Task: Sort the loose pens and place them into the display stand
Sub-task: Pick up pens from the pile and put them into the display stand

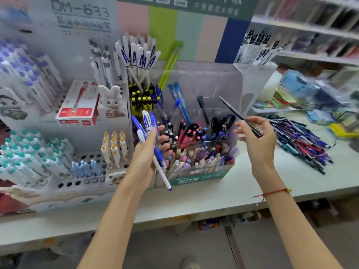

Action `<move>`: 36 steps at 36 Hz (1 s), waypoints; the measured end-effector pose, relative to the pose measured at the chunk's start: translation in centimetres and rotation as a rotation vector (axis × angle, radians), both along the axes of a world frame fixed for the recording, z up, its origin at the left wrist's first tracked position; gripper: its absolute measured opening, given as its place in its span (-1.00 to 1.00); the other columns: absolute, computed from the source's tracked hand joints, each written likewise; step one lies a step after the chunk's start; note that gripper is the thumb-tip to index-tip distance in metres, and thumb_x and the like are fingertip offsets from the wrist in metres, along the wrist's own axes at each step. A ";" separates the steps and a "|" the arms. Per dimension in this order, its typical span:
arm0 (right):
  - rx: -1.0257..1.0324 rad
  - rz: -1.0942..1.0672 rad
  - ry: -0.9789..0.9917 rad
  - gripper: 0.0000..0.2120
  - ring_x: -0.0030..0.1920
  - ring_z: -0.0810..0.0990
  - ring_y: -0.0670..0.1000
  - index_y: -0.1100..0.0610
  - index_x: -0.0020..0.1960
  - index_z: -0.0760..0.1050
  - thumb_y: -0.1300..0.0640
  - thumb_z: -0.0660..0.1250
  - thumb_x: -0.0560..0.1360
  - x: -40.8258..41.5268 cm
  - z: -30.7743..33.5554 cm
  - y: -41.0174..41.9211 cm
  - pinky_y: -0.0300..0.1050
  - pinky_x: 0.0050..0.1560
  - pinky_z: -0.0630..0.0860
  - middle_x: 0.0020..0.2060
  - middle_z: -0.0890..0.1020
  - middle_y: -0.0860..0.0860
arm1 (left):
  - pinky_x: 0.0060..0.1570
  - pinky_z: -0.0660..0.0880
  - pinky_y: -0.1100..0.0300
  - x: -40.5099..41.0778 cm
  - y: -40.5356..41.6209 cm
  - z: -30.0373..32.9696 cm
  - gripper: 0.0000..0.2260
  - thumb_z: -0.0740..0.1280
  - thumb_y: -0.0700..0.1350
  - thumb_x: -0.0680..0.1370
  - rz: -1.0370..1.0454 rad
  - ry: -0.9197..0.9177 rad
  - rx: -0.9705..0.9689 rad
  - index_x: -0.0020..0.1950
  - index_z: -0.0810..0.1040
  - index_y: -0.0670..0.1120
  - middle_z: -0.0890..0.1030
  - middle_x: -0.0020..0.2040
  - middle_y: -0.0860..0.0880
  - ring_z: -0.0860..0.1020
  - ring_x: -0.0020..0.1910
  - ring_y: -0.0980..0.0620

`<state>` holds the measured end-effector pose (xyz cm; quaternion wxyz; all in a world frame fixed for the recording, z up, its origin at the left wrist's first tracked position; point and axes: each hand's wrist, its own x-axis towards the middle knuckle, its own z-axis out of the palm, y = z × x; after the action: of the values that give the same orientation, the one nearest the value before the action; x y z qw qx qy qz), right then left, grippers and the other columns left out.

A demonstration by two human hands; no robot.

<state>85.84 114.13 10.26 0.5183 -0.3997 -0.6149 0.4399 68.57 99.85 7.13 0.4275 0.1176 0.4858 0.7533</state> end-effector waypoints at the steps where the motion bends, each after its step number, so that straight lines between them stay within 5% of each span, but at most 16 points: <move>1: 0.014 -0.037 -0.004 -0.90 -0.30 0.65 -0.11 0.06 -0.04 0.48 0.24 0.36 0.53 0.6 -0.1 0.3 -0.32 -0.31 0.50 -0.18 0.65 0.03 | -0.29 0.59 0.26 0.2 0.2 0.0 -0.76 0.16 0.00 0.64 -0.009 -0.002 0.005 0.15 0.55 -0.06 0.58 -0.31 0.06 0.54 -0.39 0.16; 5: 0.010 -0.178 0.007 -0.87 -0.31 0.64 -0.12 0.18 0.04 0.57 0.16 0.37 0.53 2.6 -0.5 1.1 -0.31 -0.31 0.49 -0.21 0.67 0.04 | -0.31 0.61 0.22 1.4 0.8 0.3 -0.73 0.15 -0.01 0.65 -0.066 -0.030 0.006 0.23 0.54 -0.07 0.63 -0.17 0.01 0.61 -0.28 0.12; 11: 0.056 -0.114 -0.084 -0.88 -0.18 0.63 -0.05 0.01 0.02 0.53 0.20 0.27 0.59 4.1 -0.7 1.6 -0.29 -0.21 0.53 -0.14 0.64 0.02 | -0.42 0.58 0.18 2.7 1.8 0.3 -0.78 0.17 0.02 0.63 -0.087 -0.108 -0.028 0.14 0.57 0.00 0.68 -0.15 0.05 0.64 -0.28 0.13; 15: 0.077 -0.036 -0.092 -0.82 -0.13 0.62 -0.02 0.01 0.06 0.49 0.22 0.14 0.64 3.7 0.2 2.3 -0.26 -0.17 0.53 -0.11 0.61 -0.01 | 0.03 0.53 -0.20 3.1 3.1 0.1 -0.77 0.18 0.08 0.62 -0.119 -0.086 -0.072 0.14 0.58 0.07 0.69 -0.12 0.11 0.64 -0.23 0.13; 19: 0.165 0.018 -0.096 -0.85 -0.19 0.59 -0.10 0.07 0.09 0.43 0.22 0.11 0.65 2.0 1.8 3.5 -0.29 -0.19 0.51 -0.14 0.58 -0.03 | 0.02 0.57 0.03 3.4 4.6 0.7 -0.73 0.16 0.01 0.64 -0.085 -0.086 -0.020 0.24 0.55 -0.02 0.69 -0.09 0.05 0.66 -0.15 0.13; 22: 0.260 0.097 -0.253 -0.86 -0.22 0.57 -0.16 0.06 0.09 0.43 0.18 0.11 0.65 -0.5 2.9 5.0 -0.25 -0.16 0.49 -0.19 0.56 -0.05 | -0.01 0.60 0.15 3.5 5.5 1.1 -0.75 0.15 -0.02 0.65 -0.075 -0.109 0.020 0.20 0.54 -0.06 0.69 -0.11 0.03 0.67 -0.17 0.12; 26: 0.450 0.229 -0.703 -0.79 -0.07 0.55 0.11 0.14 0.12 0.47 0.11 0.09 0.65 -4.2 4.2 7.4 0.01 -0.02 0.44 -0.11 0.59 0.08 | 0.02 0.59 0.12 3.3 6.1 1.0 -0.75 0.15 -0.02 0.65 -0.090 -0.113 0.039 0.21 0.54 -0.07 0.70 -0.11 0.00 0.67 -0.16 0.09; 30: 0.618 0.317 -1.145 -0.76 0.09 0.47 0.21 0.18 -0.02 0.44 0.02 0.14 0.64 -6.9 4.3 9.0 0.02 -0.01 0.31 -0.01 0.57 0.16 | 0.06 0.59 0.06 2.8 6.2 0.8 -0.73 0.16 -0.02 0.64 -0.121 -0.107 0.022 0.23 0.54 -0.07 0.71 -0.06 0.00 0.68 -0.12 0.08; 32: 0.587 0.383 -1.194 -0.75 0.09 0.47 0.19 0.18 -0.08 0.47 -0.01 0.21 0.61 -7.6 4.1 9.3 0.00 -0.04 0.35 -0.03 0.53 0.14 | 0.08 0.55 0.05 2.4 6.2 0.7 -0.70 0.16 0.00 0.63 -0.134 -0.103 0.010 0.28 0.52 -0.08 0.70 -0.03 0.00 0.67 -0.09 0.07; 36: 0.346 0.432 -0.987 -0.76 0.04 0.58 0.15 0.12 0.08 0.60 -0.02 0.32 0.54 -8.1 2.9 9.5 -0.01 0.02 0.50 -0.01 0.64 0.06 | 0.08 0.54 0.06 2.0 5.6 0.8 -0.70 0.18 0.00 0.63 -0.129 -0.102 0.007 0.28 0.52 -0.09 0.69 -0.01 -0.01 0.66 -0.06 0.05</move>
<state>77.78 123.59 13.20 0.1255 -0.3323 -0.9154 0.1895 70.59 105.50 7.94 0.4990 0.1117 0.4523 0.7307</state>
